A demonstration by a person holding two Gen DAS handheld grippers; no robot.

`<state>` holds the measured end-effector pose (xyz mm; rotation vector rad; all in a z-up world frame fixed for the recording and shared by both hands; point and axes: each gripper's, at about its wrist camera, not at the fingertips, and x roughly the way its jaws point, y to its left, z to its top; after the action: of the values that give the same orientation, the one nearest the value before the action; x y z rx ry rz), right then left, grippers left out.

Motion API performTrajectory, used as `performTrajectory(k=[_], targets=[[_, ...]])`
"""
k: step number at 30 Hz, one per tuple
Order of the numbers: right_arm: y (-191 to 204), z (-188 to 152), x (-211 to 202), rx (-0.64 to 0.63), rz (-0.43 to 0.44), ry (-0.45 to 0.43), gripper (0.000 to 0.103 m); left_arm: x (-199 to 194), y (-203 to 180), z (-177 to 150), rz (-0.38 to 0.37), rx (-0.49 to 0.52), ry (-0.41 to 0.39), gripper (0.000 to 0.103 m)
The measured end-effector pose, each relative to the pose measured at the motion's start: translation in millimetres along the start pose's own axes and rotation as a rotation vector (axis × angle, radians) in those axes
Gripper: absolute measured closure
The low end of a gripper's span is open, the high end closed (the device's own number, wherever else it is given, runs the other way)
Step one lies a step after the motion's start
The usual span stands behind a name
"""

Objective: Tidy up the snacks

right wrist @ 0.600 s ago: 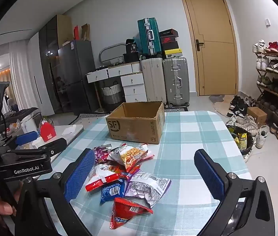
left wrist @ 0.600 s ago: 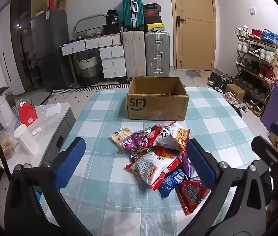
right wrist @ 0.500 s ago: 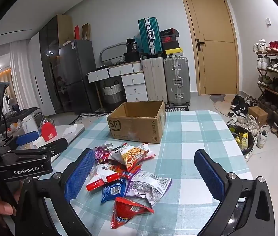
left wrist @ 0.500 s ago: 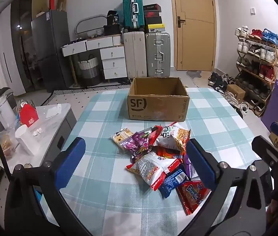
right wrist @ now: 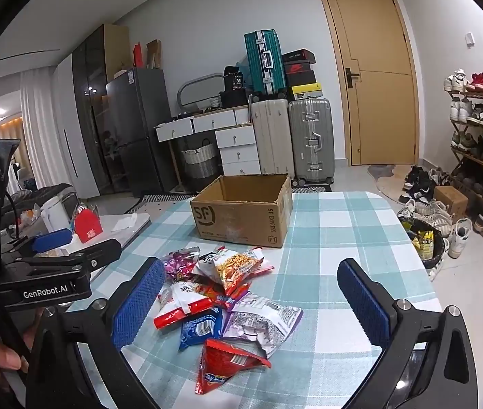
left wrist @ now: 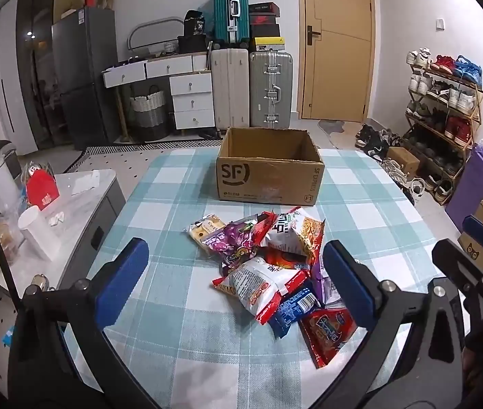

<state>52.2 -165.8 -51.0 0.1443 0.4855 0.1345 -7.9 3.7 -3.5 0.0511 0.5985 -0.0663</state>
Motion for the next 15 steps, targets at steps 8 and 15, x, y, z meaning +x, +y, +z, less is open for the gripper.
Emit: performTrajectory(k=[8,15], targets=[[-2.1,-0.6,0.7,0.007,-0.001,0.000,0.000,1.4,1.0,-0.6,0.006,0.000,0.003,0.001],[-3.0,-1.2,-1.9,0.007,0.011,-0.005,0.000,1.6,3.5,1.5,0.004,-0.007,0.004,0.001]])
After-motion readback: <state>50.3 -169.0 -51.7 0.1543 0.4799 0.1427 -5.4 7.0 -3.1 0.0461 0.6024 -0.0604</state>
